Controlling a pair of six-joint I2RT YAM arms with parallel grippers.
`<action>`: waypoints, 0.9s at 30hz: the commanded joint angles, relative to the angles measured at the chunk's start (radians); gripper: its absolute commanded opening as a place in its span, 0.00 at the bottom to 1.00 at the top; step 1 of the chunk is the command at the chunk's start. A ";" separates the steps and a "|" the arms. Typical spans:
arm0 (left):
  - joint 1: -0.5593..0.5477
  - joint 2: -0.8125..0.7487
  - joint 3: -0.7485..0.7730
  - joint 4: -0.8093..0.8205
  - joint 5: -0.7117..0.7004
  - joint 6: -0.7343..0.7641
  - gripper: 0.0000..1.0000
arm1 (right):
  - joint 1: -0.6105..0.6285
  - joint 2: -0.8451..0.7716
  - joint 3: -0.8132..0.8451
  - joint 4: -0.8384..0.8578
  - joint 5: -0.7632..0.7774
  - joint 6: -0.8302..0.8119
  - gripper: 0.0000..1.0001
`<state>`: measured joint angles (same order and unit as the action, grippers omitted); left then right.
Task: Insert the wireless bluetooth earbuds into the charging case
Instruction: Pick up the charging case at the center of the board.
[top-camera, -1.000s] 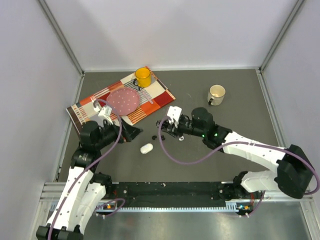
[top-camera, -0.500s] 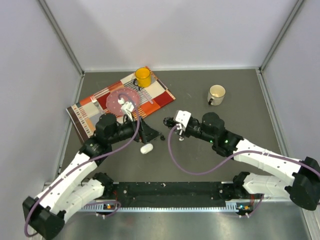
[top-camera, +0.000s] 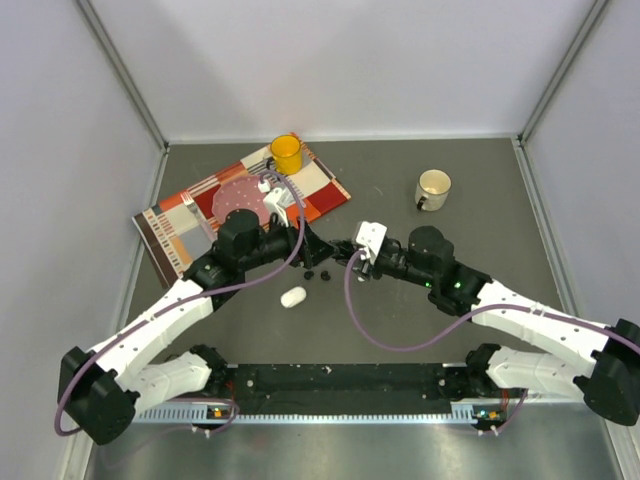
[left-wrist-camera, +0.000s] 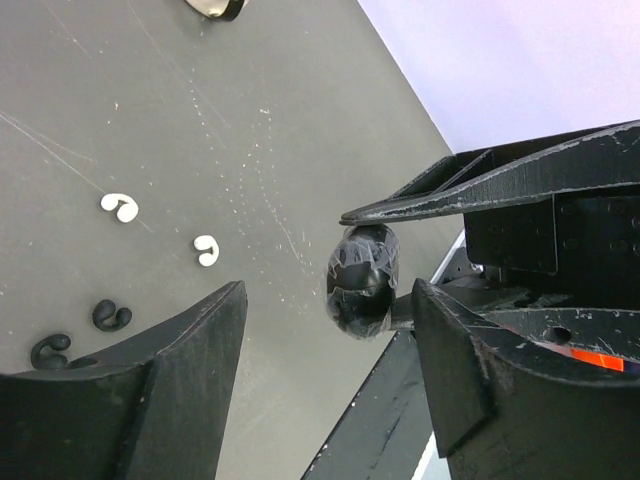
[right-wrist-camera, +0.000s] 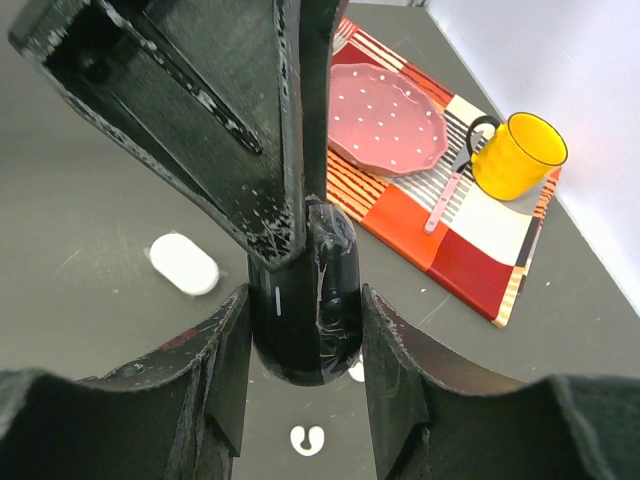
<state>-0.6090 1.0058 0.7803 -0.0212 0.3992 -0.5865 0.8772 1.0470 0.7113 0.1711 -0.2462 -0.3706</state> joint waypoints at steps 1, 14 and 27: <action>-0.014 0.019 0.040 0.079 -0.005 0.014 0.70 | 0.008 -0.024 -0.006 0.047 -0.024 0.039 0.00; -0.017 0.013 0.010 0.066 0.050 0.004 0.56 | 0.008 -0.002 -0.010 0.090 -0.007 0.055 0.00; -0.018 0.039 0.019 0.066 0.078 -0.003 0.50 | 0.008 -0.007 -0.026 0.114 -0.007 0.050 0.00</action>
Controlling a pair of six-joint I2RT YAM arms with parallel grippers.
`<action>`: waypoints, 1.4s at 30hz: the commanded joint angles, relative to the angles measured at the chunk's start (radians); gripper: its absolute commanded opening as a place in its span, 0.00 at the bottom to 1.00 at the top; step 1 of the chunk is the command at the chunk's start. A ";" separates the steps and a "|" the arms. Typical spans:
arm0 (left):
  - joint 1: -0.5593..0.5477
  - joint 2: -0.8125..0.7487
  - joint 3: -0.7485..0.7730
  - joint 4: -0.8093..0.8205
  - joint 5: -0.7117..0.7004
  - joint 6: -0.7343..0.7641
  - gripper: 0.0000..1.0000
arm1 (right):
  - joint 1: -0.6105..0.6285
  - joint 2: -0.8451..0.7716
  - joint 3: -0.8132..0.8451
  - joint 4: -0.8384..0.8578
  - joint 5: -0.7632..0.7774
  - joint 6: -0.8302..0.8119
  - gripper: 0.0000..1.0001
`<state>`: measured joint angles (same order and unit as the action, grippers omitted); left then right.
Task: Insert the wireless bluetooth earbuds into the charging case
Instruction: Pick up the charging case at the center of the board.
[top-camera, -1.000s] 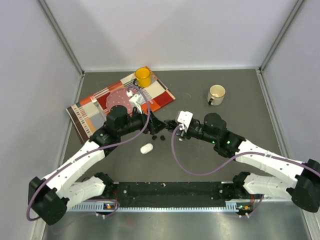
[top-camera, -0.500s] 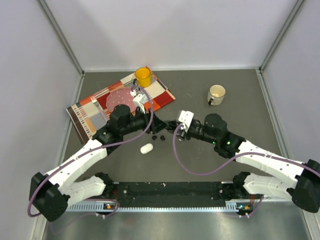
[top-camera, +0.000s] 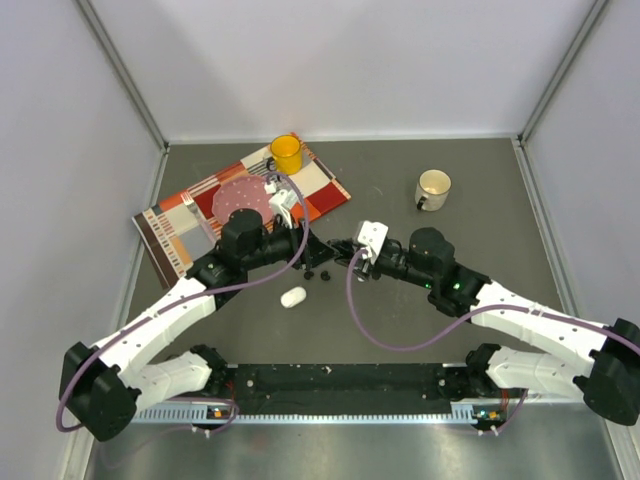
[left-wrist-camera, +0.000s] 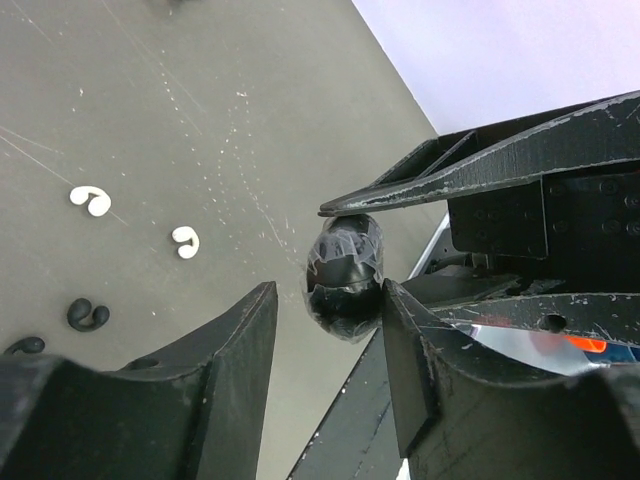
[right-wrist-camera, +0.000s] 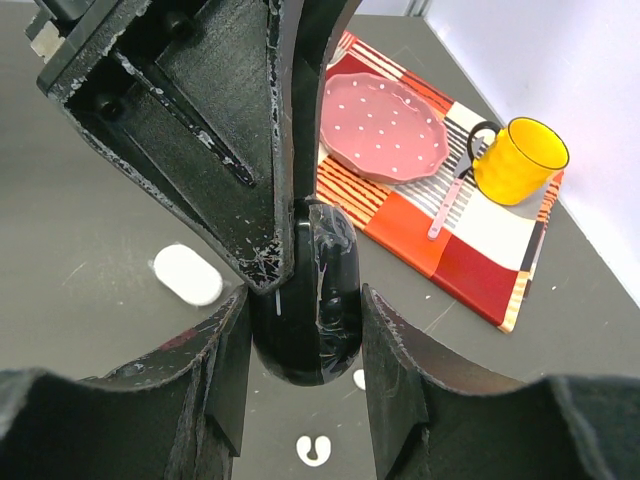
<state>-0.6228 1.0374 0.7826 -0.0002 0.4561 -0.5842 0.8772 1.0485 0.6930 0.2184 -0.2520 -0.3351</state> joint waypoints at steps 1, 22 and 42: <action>-0.005 0.010 0.018 0.043 0.026 -0.006 0.48 | 0.008 -0.008 -0.009 0.070 -0.003 0.018 0.00; -0.009 -0.085 -0.045 0.058 -0.152 0.118 0.00 | 0.008 -0.096 0.003 0.084 0.172 0.189 0.99; -0.009 -0.410 -0.359 0.529 -0.235 0.337 0.00 | -0.297 0.301 0.036 0.558 -0.441 2.007 0.94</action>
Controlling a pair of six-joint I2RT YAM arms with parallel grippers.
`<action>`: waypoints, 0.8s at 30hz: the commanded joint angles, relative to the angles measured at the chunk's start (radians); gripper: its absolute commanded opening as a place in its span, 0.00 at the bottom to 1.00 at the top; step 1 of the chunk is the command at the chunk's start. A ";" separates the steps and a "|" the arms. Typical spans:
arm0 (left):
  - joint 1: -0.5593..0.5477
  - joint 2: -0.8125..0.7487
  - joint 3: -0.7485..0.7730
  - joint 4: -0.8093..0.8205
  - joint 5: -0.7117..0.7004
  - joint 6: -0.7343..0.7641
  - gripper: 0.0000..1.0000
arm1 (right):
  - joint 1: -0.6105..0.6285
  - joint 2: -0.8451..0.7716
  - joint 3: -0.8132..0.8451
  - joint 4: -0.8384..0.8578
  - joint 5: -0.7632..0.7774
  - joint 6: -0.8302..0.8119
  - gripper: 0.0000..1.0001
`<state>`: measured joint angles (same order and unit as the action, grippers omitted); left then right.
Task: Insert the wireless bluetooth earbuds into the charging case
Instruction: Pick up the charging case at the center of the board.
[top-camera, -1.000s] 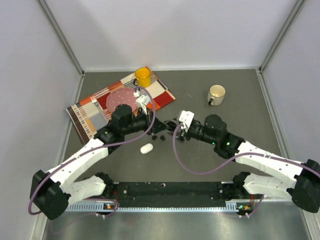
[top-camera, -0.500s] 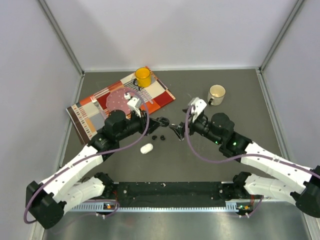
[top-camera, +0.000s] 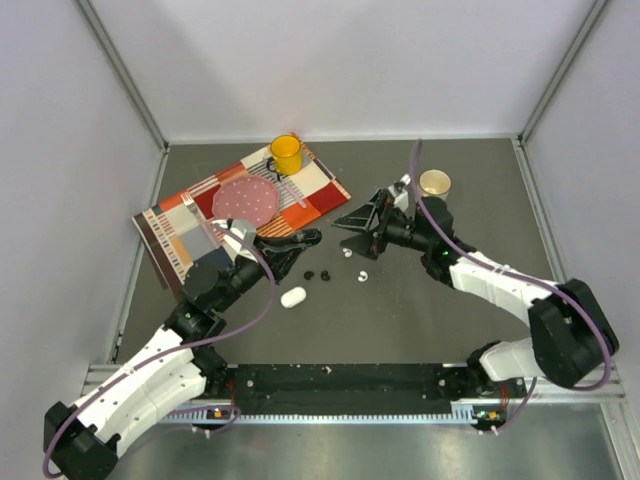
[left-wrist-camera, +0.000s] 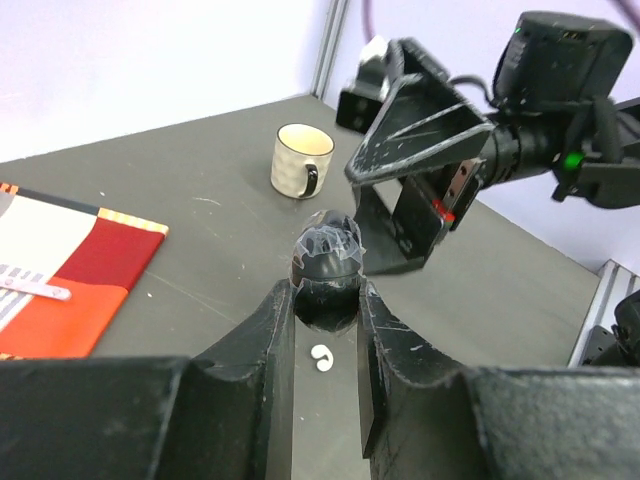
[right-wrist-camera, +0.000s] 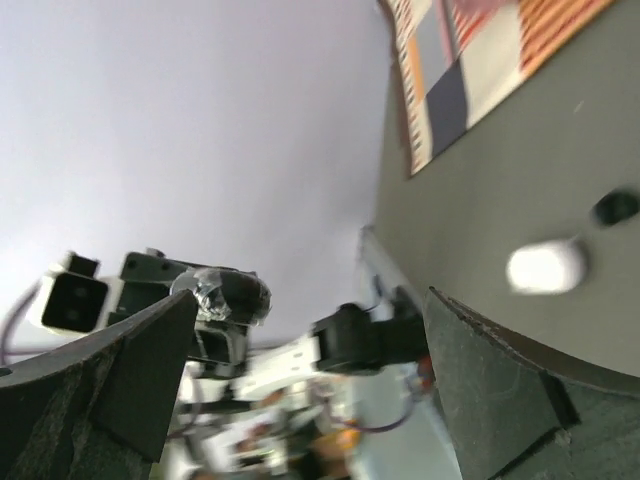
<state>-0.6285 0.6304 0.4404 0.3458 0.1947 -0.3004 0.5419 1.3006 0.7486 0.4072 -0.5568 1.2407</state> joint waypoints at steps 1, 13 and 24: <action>-0.004 -0.001 -0.017 0.185 0.026 0.058 0.00 | 0.050 0.052 -0.015 0.378 -0.132 0.443 0.94; -0.004 0.009 -0.022 0.209 0.034 0.069 0.00 | 0.125 0.149 0.003 0.590 -0.068 0.670 0.90; -0.004 0.017 -0.022 0.216 0.049 0.058 0.00 | 0.164 0.218 0.032 0.674 -0.045 0.723 0.65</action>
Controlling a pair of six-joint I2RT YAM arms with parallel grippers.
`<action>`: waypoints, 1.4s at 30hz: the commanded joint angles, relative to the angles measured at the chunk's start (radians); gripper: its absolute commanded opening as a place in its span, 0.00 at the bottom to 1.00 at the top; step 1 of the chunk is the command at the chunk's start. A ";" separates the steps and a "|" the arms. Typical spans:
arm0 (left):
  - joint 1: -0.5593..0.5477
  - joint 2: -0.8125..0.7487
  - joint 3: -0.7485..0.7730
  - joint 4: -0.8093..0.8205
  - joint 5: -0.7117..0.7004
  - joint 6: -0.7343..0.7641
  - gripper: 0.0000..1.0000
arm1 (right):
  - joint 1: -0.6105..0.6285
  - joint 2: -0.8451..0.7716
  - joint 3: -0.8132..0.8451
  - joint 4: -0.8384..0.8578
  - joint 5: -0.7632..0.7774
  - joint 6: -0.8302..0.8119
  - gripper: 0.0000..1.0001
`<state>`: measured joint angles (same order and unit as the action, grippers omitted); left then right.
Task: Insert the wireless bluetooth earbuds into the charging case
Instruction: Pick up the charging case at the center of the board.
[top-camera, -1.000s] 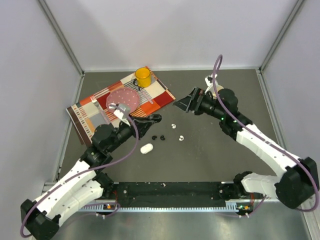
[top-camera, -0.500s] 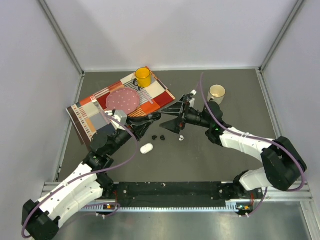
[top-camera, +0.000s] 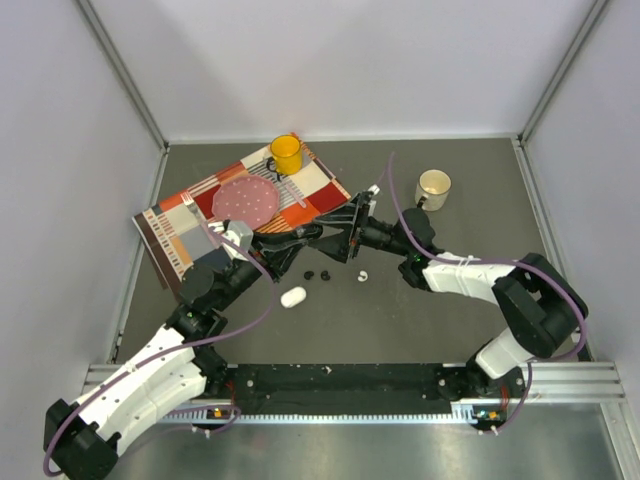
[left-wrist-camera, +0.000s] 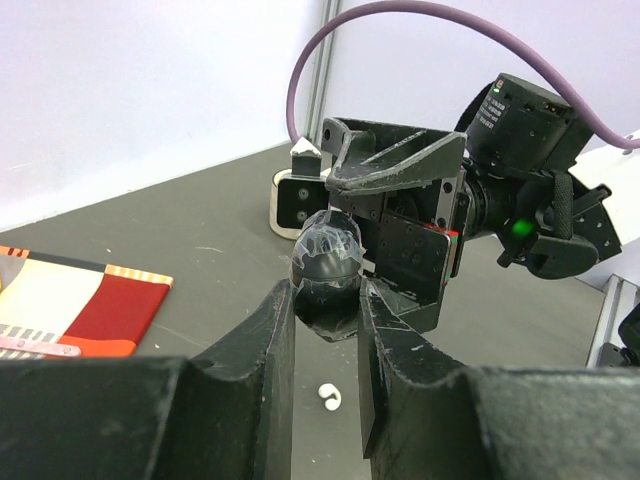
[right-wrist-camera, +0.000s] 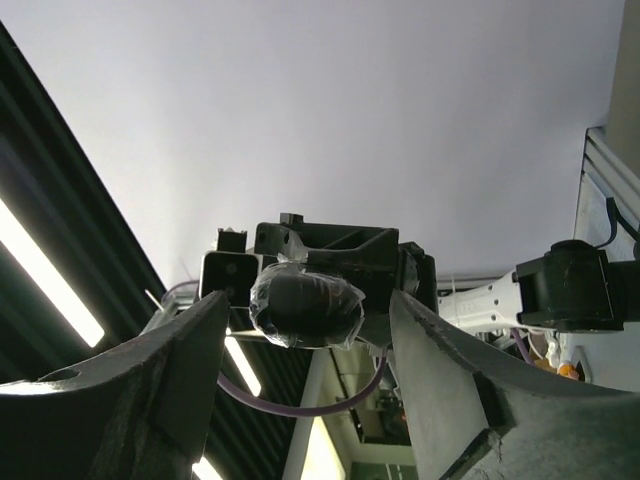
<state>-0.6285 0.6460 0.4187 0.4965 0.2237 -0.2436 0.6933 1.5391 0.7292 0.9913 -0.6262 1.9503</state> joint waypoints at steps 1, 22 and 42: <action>-0.004 0.001 0.000 0.063 0.020 0.001 0.00 | 0.011 -0.022 0.059 0.081 0.023 0.009 0.64; -0.004 0.033 0.031 0.017 0.026 -0.037 0.29 | 0.022 0.007 0.078 0.102 -0.021 0.012 0.15; -0.004 0.035 0.009 0.157 0.060 -0.062 0.48 | 0.025 0.021 0.075 0.121 -0.024 0.025 0.15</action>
<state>-0.6285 0.7063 0.4271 0.5365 0.2665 -0.2939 0.7063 1.5482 0.7559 1.0210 -0.6495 1.9614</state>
